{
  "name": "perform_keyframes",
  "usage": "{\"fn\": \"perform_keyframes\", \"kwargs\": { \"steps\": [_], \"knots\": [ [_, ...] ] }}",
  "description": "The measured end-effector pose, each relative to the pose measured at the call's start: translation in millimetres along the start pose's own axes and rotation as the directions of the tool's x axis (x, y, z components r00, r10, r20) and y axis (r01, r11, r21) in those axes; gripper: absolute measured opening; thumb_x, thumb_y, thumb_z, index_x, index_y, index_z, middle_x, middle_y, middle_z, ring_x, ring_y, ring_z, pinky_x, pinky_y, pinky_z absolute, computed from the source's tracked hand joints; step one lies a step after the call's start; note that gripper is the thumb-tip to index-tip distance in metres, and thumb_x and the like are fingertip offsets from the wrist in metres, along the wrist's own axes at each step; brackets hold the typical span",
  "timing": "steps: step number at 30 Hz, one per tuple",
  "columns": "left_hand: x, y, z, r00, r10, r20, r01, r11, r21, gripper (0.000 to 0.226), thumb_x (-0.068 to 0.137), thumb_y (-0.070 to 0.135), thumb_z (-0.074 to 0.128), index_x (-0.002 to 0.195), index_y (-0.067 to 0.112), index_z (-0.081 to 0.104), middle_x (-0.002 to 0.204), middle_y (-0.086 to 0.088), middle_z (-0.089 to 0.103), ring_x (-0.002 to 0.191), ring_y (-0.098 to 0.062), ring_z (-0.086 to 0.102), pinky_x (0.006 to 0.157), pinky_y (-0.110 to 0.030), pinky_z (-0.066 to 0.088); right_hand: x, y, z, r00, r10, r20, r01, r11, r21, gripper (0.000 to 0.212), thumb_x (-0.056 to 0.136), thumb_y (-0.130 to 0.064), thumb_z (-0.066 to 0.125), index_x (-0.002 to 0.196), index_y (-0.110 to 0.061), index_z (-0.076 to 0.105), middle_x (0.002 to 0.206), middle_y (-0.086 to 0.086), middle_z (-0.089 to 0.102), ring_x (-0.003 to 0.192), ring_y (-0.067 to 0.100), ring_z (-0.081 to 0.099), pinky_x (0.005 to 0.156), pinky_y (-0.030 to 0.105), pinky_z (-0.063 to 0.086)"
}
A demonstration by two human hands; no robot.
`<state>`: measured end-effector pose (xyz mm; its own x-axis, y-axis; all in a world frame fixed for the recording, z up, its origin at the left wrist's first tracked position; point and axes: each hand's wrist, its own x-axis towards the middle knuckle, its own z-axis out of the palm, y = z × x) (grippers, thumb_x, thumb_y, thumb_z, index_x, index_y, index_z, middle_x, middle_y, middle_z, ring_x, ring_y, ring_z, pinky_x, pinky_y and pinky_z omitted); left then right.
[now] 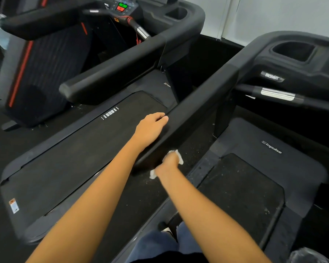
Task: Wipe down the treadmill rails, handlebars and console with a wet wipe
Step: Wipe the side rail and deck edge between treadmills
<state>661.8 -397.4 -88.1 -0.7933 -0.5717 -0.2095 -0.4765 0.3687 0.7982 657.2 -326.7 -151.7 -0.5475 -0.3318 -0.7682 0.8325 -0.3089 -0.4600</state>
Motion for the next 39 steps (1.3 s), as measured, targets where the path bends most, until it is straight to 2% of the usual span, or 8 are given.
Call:
{"fn": "perform_keyframes", "kwargs": {
  "steps": [6,9,13,18,24,28,34,39],
  "knots": [
    [-4,5,2,0.999,0.047,-0.027,-0.045,0.996,0.070,0.017,0.102,0.034,0.037,0.106,0.029,0.053,0.095,0.019,0.050,0.101,-0.009,0.043,0.088,-0.026,0.030,51,-38,-4,0.995,-0.073,-0.069,0.074,0.997,0.005,0.052,0.099,-0.046,0.027,0.138,-0.019,0.049,0.138,0.008,0.053,0.123,0.032,0.051,0.109,0.048,0.038],
    [0,4,2,0.999,0.031,-0.009,-0.031,0.999,0.022,0.024,0.098,0.040,0.036,0.085,0.024,0.048,0.088,0.013,0.050,0.089,-0.007,0.043,0.085,-0.033,0.036,18,-19,1,0.903,-0.422,-0.083,0.414,0.905,-0.095,0.055,0.101,-0.041,0.026,0.152,-0.022,0.022,0.155,0.004,0.031,0.138,0.023,0.035,0.116,0.040,0.026],
    [4,1,-5,0.998,-0.048,0.048,0.055,0.988,-0.143,0.042,0.094,0.058,0.031,0.087,0.028,0.060,0.095,0.012,0.064,0.095,-0.008,0.060,0.094,-0.033,0.044,-23,7,0,0.562,-0.725,0.398,0.768,0.280,-0.576,0.054,0.103,-0.029,0.028,0.149,-0.001,0.021,0.162,0.011,-0.004,0.149,0.031,-0.007,0.120,0.044,0.002],
    [-2,-1,-15,0.996,-0.007,0.094,0.035,0.955,-0.295,0.056,0.102,0.051,0.023,0.120,0.020,0.066,0.121,0.008,0.065,0.119,-0.007,0.056,0.108,-0.028,0.035,12,-57,9,0.507,-0.674,0.537,0.534,-0.243,-0.810,0.047,0.103,-0.022,0.030,0.150,-0.020,0.025,0.162,0.003,0.006,0.148,0.032,-0.008,0.118,0.055,0.007],
    [2,-3,-14,0.997,-0.072,0.021,0.074,0.932,-0.355,0.062,0.101,0.054,0.023,0.131,0.012,0.057,0.131,0.000,0.057,0.121,-0.013,0.052,0.110,-0.030,0.034,32,-113,24,0.595,-0.607,0.527,0.335,-0.409,-0.849,0.050,0.104,-0.026,0.029,0.152,-0.015,0.021,0.162,0.007,0.008,0.148,0.034,-0.007,0.116,0.061,0.006],
    [10,-4,-20,0.983,-0.184,0.005,0.163,0.861,-0.482,0.049,0.099,0.050,0.036,0.121,0.014,0.061,0.122,-0.004,0.059,0.114,-0.017,0.054,0.101,-0.034,0.041,-10,-44,7,0.490,-0.540,0.684,0.418,-0.544,-0.728,0.053,0.101,-0.023,0.034,0.151,-0.009,0.023,0.159,0.005,0.017,0.149,0.029,0.002,0.114,0.061,0.008],
    [19,1,-19,0.972,-0.212,0.103,0.233,0.928,-0.292,0.031,0.096,0.038,0.051,0.109,0.016,0.068,0.112,0.001,0.064,0.106,-0.015,0.056,0.095,-0.032,0.040,-39,-12,-22,0.366,-0.218,0.905,0.546,-0.737,-0.399,0.055,0.099,-0.030,0.021,0.149,-0.011,0.030,0.156,0.002,0.031,0.148,0.021,0.014,0.113,0.058,-0.002],
    [16,-5,-25,0.975,-0.198,0.104,0.220,0.930,-0.295,0.032,0.088,0.045,0.054,0.091,0.018,0.072,0.098,-0.004,0.071,0.096,-0.023,0.064,0.093,-0.036,0.047,11,-101,-8,0.447,-0.412,0.794,0.402,-0.701,-0.590,0.047,0.100,-0.023,0.035,0.147,-0.019,0.032,0.156,-0.003,0.026,0.146,0.014,0.014,0.114,0.061,-0.002]
  ]
}}
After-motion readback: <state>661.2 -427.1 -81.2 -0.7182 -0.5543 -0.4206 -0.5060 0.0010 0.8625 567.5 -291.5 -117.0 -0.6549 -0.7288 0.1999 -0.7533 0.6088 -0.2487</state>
